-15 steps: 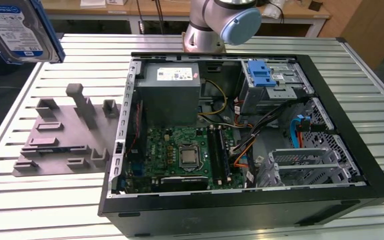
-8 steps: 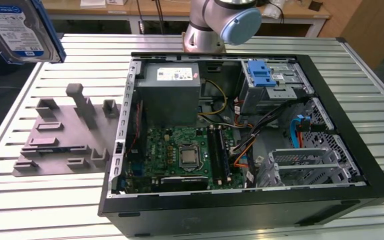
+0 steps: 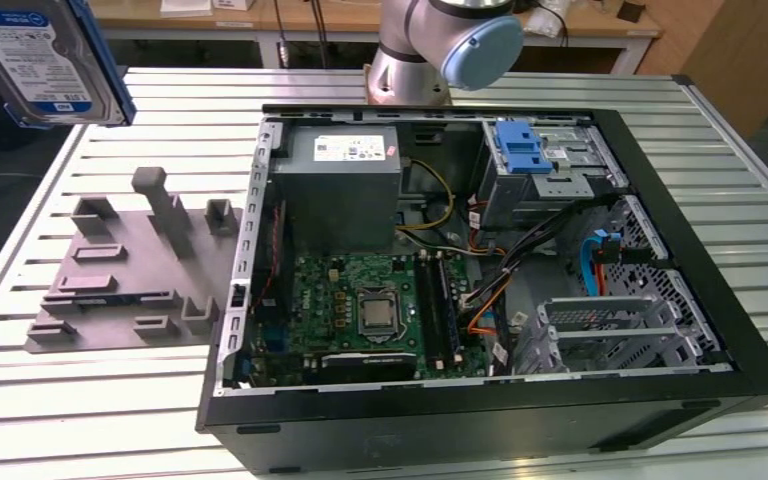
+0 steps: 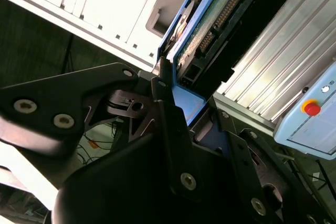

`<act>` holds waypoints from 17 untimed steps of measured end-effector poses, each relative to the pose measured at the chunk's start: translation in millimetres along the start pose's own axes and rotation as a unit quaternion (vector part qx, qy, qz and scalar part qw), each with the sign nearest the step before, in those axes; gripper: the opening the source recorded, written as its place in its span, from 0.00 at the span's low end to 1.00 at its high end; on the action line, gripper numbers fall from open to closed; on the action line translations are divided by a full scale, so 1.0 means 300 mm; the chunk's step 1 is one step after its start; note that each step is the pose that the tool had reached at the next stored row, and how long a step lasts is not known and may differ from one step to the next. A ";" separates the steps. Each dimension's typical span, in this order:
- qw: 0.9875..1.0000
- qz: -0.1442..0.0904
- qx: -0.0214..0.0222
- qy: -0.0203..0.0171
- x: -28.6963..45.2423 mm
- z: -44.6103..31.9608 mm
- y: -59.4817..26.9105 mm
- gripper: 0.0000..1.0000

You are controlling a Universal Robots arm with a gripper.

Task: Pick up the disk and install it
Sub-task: 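Pick up the disk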

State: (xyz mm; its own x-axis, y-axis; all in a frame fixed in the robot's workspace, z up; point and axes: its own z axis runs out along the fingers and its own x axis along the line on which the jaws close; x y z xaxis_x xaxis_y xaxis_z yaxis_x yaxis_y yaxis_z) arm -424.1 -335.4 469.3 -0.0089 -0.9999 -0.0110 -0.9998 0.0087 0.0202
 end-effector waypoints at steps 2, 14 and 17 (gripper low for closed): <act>1.000 0.000 0.000 0.000 0.000 0.000 -0.003 0.36; 1.000 0.000 0.000 0.000 0.000 0.000 -0.016 0.36; 1.000 0.000 0.000 0.000 0.000 0.000 -0.019 0.36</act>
State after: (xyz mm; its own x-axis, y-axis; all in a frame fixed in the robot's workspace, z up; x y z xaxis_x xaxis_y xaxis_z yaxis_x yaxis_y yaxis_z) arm -418.5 -335.4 469.3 -0.0089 -0.9999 -0.0111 -0.9998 0.0087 0.0201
